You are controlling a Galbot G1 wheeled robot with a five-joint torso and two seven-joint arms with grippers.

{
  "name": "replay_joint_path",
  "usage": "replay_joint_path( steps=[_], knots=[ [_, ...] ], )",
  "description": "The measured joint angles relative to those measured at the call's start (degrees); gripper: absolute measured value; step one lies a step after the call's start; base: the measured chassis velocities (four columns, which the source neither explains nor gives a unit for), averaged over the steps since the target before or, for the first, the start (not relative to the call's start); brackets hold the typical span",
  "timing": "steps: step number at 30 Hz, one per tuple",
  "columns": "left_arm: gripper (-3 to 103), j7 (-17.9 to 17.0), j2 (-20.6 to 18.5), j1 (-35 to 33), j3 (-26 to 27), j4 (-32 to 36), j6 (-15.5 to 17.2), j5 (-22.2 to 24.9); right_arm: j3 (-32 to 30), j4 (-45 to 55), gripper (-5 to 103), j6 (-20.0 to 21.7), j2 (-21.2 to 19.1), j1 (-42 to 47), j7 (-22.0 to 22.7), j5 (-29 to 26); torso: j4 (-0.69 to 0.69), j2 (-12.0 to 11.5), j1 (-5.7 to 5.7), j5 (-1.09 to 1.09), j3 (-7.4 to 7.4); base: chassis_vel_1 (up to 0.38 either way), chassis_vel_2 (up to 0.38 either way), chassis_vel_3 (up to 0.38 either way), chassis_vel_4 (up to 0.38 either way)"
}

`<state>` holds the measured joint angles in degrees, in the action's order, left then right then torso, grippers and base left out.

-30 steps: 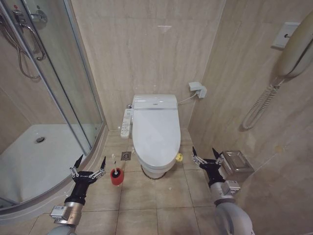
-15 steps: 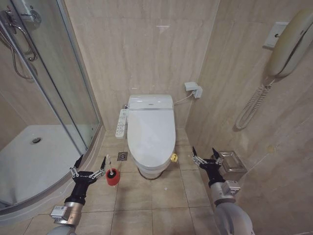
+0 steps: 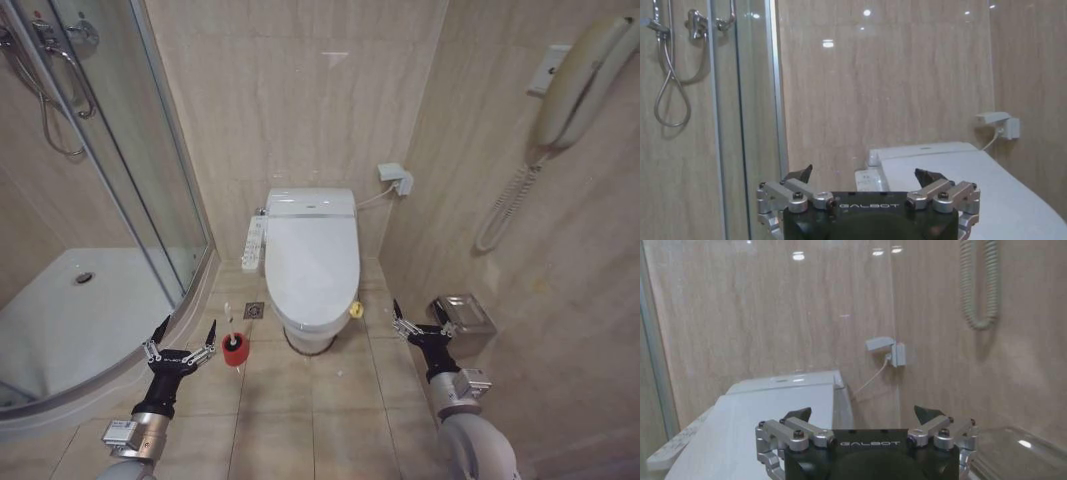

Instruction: Open the toilet lid, clean the toilet bowl with a toilet brush, close the toilet lid, and flush.

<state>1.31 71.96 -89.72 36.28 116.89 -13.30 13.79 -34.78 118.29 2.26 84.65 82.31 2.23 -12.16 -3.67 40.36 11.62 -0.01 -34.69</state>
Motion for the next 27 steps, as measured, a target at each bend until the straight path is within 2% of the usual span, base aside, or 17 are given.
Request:
replay_joint_path(
  steps=[6, 18, 27],
  knots=[
    [100, 0.00, 0.00, -0.02, 0.00, 0.00, 0.00, 0.00, -0.01, 0.00, 100, 0.00, 0.00, 0.02, 0.00, 0.00, 0.00, 0.02, -0.05, 0.01, 0.02, 0.102, -0.128, -0.103, 0.114],
    [100, 0.00, 0.00, 0.06, 0.00, 0.00, 0.00, 0.00, 0.00, 0.00, 100, 0.00, 0.00, -0.02, 0.00, 0.00, 0.00, -0.01, 0.04, 0.01, -0.02, -0.008, 0.012, 0.010, -0.002],
    [100, 0.00, 0.00, -0.02, 0.00, 0.00, 0.00, 0.00, 0.00, 0.00, 100, 0.00, 0.00, 0.02, 0.00, 0.00, 0.00, 0.02, -0.05, 0.00, 0.02, 0.161, -0.138, -0.133, 0.150]
  ],
)
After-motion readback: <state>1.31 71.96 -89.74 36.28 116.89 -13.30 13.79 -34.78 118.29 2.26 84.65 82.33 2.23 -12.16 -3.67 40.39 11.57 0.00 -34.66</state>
